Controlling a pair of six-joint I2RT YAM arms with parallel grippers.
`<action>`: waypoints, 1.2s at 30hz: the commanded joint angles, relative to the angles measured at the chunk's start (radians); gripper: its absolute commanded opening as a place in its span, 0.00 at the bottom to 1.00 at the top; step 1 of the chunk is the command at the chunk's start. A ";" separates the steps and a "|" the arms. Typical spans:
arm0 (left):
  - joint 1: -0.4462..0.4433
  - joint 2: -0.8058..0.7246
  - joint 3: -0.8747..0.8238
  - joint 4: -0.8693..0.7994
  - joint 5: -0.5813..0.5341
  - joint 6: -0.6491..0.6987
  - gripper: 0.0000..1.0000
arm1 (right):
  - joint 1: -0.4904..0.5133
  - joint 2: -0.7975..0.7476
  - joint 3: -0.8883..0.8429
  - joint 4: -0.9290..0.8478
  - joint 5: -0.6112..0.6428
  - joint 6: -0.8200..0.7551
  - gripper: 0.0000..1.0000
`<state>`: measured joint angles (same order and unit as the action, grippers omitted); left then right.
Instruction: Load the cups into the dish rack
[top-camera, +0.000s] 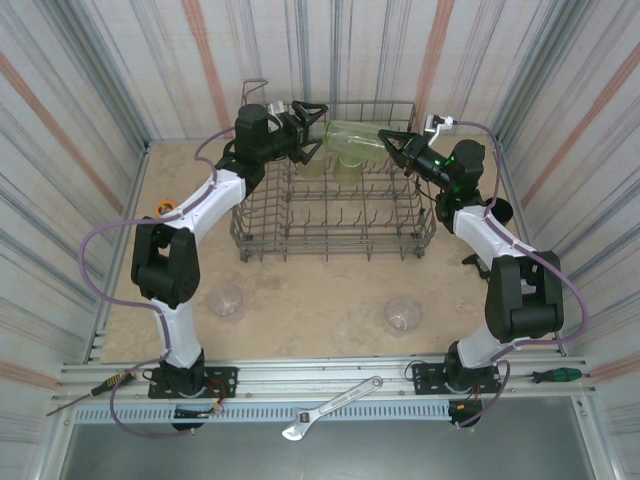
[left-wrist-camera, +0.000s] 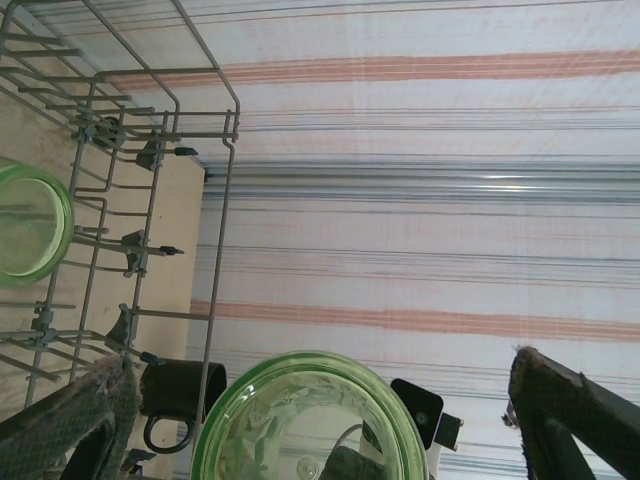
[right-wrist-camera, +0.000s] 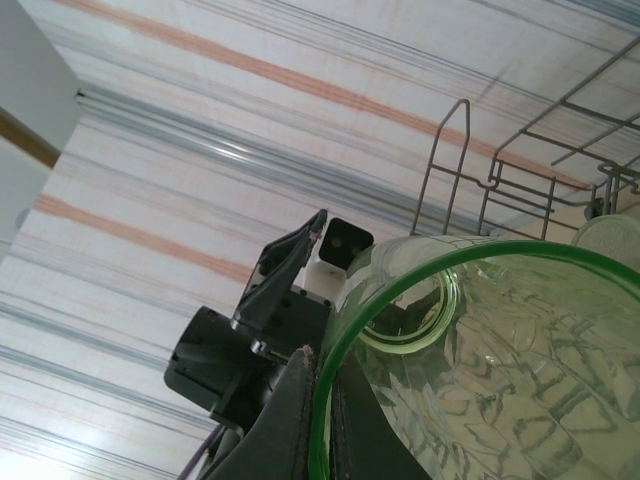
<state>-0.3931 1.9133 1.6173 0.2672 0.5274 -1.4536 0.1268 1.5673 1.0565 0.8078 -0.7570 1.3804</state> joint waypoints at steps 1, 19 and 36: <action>-0.009 -0.029 -0.003 0.021 0.021 -0.005 0.97 | 0.011 -0.005 0.045 0.054 -0.001 0.009 0.00; -0.034 -0.007 -0.021 0.059 0.037 -0.028 0.77 | 0.039 0.061 0.093 0.035 0.016 -0.023 0.00; -0.045 -0.005 -0.009 0.116 0.012 0.006 0.00 | 0.026 -0.022 0.088 -0.112 0.011 -0.148 0.41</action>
<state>-0.4278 1.9156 1.5929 0.3279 0.5419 -1.4841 0.1581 1.6043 1.1206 0.7322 -0.7490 1.2911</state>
